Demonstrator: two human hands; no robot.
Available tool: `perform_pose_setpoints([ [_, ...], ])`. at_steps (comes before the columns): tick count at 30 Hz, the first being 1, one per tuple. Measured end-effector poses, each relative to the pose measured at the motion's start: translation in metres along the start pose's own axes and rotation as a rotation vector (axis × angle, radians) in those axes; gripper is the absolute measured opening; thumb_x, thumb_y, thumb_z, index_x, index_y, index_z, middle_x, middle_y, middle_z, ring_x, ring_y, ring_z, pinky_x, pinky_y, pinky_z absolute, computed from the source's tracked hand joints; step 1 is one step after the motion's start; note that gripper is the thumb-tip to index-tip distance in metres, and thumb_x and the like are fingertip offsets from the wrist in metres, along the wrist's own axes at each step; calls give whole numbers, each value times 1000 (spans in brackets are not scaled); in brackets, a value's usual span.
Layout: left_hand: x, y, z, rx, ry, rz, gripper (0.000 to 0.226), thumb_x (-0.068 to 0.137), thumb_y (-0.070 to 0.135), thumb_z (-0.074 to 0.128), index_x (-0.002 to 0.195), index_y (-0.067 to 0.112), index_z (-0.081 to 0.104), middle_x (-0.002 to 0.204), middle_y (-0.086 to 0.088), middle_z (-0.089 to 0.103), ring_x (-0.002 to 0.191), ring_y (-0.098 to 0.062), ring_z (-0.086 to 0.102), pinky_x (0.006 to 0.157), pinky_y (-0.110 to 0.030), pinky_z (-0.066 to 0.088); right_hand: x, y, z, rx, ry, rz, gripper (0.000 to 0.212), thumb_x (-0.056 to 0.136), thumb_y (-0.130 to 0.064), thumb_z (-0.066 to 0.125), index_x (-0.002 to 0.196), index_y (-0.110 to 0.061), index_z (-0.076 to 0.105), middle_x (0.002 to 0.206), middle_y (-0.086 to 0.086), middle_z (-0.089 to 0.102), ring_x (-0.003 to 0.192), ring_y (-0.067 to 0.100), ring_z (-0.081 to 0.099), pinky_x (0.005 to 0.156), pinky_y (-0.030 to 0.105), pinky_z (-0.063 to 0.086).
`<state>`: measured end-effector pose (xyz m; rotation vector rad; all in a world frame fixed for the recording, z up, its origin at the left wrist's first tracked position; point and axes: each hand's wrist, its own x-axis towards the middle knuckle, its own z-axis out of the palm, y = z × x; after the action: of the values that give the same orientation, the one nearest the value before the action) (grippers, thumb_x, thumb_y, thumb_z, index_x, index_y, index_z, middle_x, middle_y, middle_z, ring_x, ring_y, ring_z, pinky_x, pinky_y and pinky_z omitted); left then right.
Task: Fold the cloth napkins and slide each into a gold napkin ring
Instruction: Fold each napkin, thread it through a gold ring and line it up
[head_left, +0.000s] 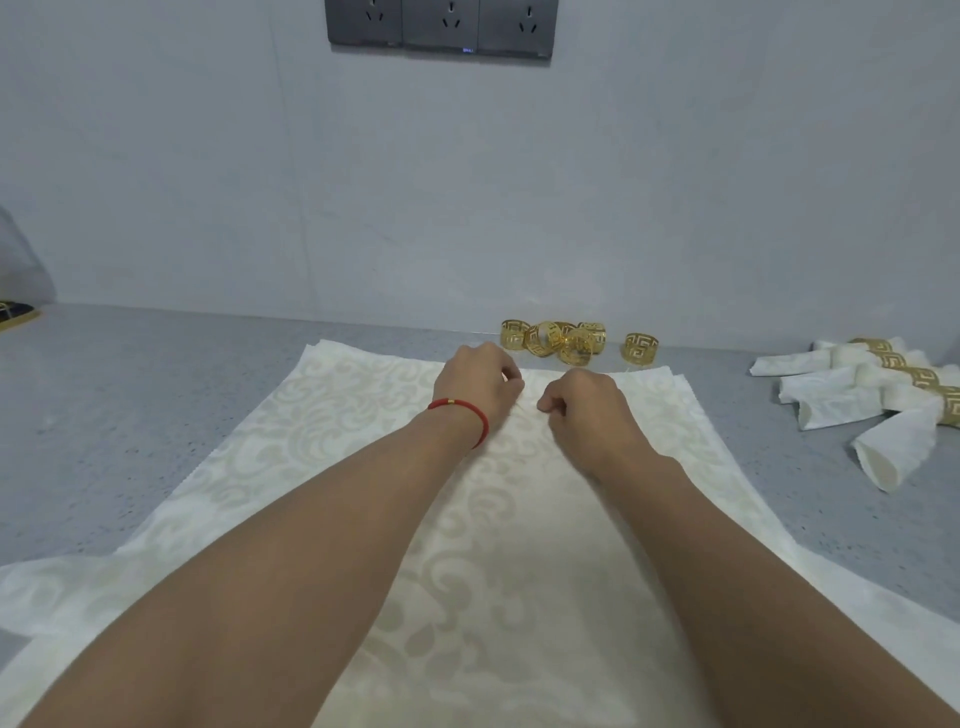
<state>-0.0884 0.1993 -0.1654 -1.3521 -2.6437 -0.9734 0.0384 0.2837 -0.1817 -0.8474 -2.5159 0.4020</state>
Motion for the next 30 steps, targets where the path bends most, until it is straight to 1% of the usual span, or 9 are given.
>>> perform_pose_setpoints([
  [5,-1,-3,5,89,-18,109,10,85,27,68,85,25,79,93,6,64,91,-18,61,76,-34,53,-1,3,0,143,37,62,20,90,-9,58,98,-12,76,96,2,70,90,22,64,75,29,49],
  [9,-1,0,5,170,-24,171,8,89,25,66,82,21,68,92,7,55,91,-18,55,82,-38,48,3,7,6,190,17,36,31,97,-23,64,128,-16,67,114,9,66,107,24,61,89,33,47],
  [12,-2,-2,1,211,-39,264,9,90,19,63,82,23,63,88,8,60,92,-20,58,77,-35,44,6,5,9,68,4,-9,20,97,-23,64,114,-18,74,117,12,60,117,30,52,90,36,42],
  [16,-4,-3,-6,360,-49,407,17,87,8,59,91,24,65,87,9,64,92,-19,58,75,-31,30,-3,-1,-3,-178,118,-72,15,92,-17,59,90,-30,68,97,-6,66,111,23,47,86,41,36],
  [19,-4,1,-14,495,-79,510,22,88,9,59,92,27,70,92,8,66,98,-19,57,76,-31,26,-7,-4,-7,-345,117,-153,26,90,-9,61,95,-32,71,95,-9,66,110,22,50,87,39,35],
  [22,-7,2,-16,579,-95,586,25,90,12,56,96,29,73,89,9,63,102,-18,53,76,-32,28,-9,-7,-10,-366,45,-185,27,89,-11,58,97,-32,74,99,-8,65,108,21,52,87,39,35],
  [25,-11,-2,-11,352,-99,418,31,87,14,51,101,27,76,99,5,71,104,-21,58,86,-36,44,-12,-7,-7,-167,44,-76,25,87,-16,51,85,-25,74,88,-6,69,96,24,57,89,42,43],
  [27,-10,-7,-7,149,-76,269,26,88,16,56,103,26,75,101,-1,71,100,-23,62,91,-38,50,-11,0,-2,-10,70,13,24,89,-14,51,85,-19,74,83,-3,72,91,27,61,87,43,49],
  [30,-10,-9,-5,91,-98,225,20,88,11,65,100,22,77,87,-2,67,90,-23,59,87,-38,54,-9,7,0,12,49,24,16,85,-12,58,87,-12,74,85,6,72,90,30,63,86,43,52],
])
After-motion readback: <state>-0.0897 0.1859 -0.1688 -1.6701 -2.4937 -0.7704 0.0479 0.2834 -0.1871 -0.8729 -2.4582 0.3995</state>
